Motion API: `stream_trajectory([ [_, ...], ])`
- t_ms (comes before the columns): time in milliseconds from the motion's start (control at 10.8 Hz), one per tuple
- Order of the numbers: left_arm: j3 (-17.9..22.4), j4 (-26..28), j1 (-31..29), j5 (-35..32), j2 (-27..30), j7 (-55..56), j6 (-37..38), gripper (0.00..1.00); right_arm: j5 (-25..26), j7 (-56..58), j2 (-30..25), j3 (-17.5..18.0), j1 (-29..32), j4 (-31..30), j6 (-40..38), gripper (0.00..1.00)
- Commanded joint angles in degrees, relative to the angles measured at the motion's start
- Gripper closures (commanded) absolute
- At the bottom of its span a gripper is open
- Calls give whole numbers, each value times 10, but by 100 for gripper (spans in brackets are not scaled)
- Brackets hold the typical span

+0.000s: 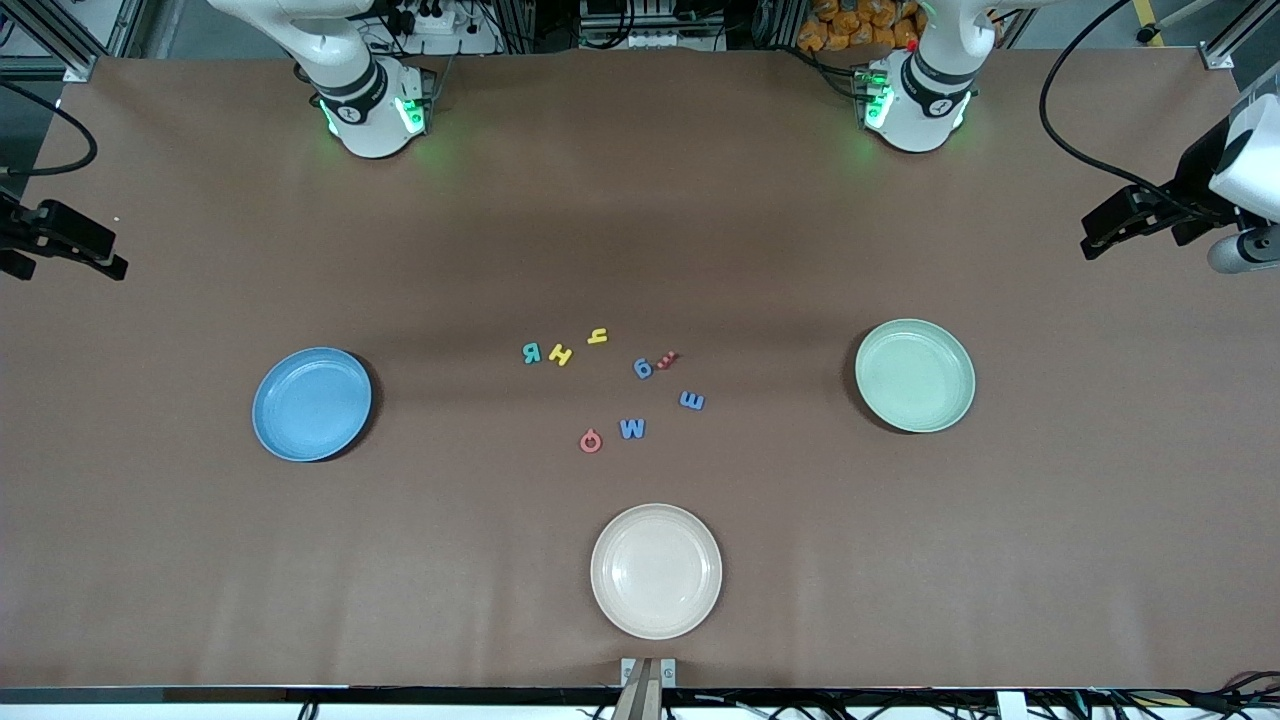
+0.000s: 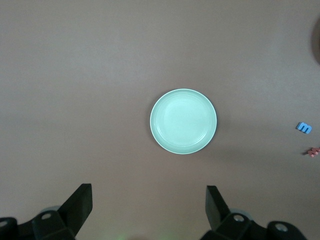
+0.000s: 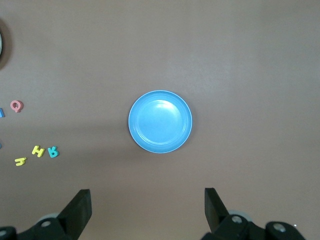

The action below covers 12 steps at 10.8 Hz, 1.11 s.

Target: Sort uppercase to blue plate, lowercase to green plate

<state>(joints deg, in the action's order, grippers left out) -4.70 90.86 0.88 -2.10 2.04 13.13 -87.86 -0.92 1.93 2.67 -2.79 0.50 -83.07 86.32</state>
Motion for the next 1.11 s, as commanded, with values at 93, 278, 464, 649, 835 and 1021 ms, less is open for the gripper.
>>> stream_trajectory([
  [93,4,-13,3,2,-5,-10,7,0,-8,-2,-12,1,4,-5,-5,0],
  [278,3,-13,3,3,-4,-10,6,0,-8,-3,-12,1,4,-5,-4,0],
  [464,6,-13,3,22,1,-5,6,0,-9,-10,-6,2,3,-8,-4,0],
  [649,4,-13,3,20,2,-1,7,0,-10,-10,2,2,3,-27,14,0],
  [835,-38,-11,4,-34,-1,21,11,0,-10,-10,13,2,-1,-57,47,0],
  [1021,-61,-10,4,-54,-1,25,31,0,-11,-10,41,3,-17,-67,61,0],
])
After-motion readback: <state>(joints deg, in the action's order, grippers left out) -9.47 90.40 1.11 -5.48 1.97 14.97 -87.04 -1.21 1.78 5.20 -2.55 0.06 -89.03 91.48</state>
